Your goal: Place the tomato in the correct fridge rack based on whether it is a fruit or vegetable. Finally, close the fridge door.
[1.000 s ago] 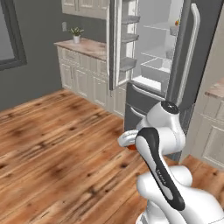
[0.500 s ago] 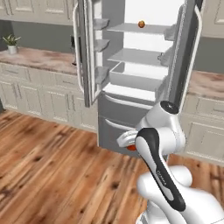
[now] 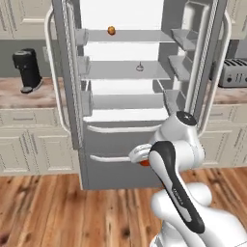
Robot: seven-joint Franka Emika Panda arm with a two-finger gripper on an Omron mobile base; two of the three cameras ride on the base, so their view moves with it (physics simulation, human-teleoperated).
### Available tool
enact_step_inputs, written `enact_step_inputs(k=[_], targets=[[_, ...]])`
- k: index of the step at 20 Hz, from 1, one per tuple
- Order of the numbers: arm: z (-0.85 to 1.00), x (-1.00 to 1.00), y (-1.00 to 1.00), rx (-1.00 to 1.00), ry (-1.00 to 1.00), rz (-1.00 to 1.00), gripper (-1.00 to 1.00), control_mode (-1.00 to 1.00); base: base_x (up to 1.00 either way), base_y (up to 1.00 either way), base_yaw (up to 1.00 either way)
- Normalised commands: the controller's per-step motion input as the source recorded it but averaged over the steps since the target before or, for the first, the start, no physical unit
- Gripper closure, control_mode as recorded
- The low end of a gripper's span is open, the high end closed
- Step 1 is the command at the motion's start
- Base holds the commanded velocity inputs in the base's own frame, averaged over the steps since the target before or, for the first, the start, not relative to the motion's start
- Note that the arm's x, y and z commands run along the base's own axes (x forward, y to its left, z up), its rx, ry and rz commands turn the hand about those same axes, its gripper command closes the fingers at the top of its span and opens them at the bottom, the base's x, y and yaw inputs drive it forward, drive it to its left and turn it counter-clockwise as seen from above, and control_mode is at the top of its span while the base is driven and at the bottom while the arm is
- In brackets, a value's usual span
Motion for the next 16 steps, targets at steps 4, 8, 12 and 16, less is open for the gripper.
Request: enact_step_inputs(k=[4, 8, 12, 16], targets=[[0.0, 0.0, 0.0, 0.0, 0.0, 0.0, 1.0, 1.0, 0.59, 0.33, -0.39], [0.0, 0.0, 0.0, 0.0, 0.0, 0.0, 1.0, 1.0, 0.28, 0.34, -0.2], [0.0, 0.0, 0.0, 0.0, 0.0, 0.0, 1.0, 1.0, 0.27, 0.57, -0.27], [0.0, 0.0, 0.0, 0.0, 0.0, 0.0, 1.0, 1.0, 0.46, 0.65, -0.32]])
